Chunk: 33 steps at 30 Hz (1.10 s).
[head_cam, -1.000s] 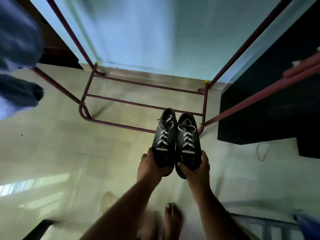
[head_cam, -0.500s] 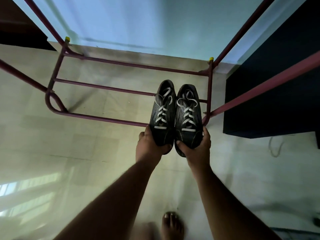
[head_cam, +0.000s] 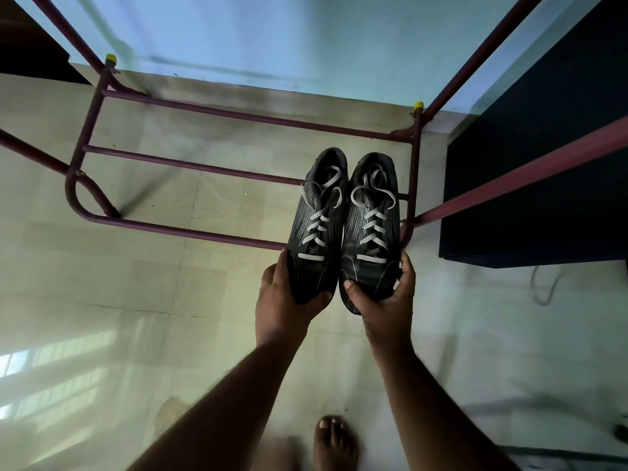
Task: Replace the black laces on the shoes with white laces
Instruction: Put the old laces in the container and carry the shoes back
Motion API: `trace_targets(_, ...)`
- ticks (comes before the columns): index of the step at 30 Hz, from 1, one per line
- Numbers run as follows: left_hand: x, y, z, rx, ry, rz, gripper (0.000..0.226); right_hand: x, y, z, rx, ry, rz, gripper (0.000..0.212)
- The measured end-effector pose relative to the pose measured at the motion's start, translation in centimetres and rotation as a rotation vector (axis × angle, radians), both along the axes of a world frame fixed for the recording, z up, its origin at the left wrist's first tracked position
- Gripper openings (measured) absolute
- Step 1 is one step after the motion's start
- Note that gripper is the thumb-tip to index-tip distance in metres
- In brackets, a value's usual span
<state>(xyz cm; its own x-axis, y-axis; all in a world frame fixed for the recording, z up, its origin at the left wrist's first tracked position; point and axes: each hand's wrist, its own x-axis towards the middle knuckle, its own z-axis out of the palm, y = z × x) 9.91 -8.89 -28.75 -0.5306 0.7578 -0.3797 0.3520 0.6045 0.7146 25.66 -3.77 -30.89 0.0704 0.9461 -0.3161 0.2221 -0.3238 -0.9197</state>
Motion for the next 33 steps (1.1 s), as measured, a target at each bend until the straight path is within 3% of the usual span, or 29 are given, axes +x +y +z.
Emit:
trace_targets(11,-0.3,3.8,-1.0,-0.002,0.029,0.004,0.093,-0.8,3.1,-0.9,-0.042,-0.020,0.004,0.108)
trace_targets(16,-0.2,4.0,-2.0,-0.037,0.000,0.002,0.091,-0.3,3.6,-1.5,-0.033,-0.163,0.090,0.115)
trace_targets(24,0.2,4.1,-1.8,-0.089,-0.081,0.017,0.106,-2.1,3.3,-1.1,-0.017,-0.348,0.104,0.114)
trace_targets(33,0.2,4.2,-1.1,-0.101,-0.027,0.024,0.102,-3.1,4.0,-1.1,-0.120,-0.468,0.241,0.115)
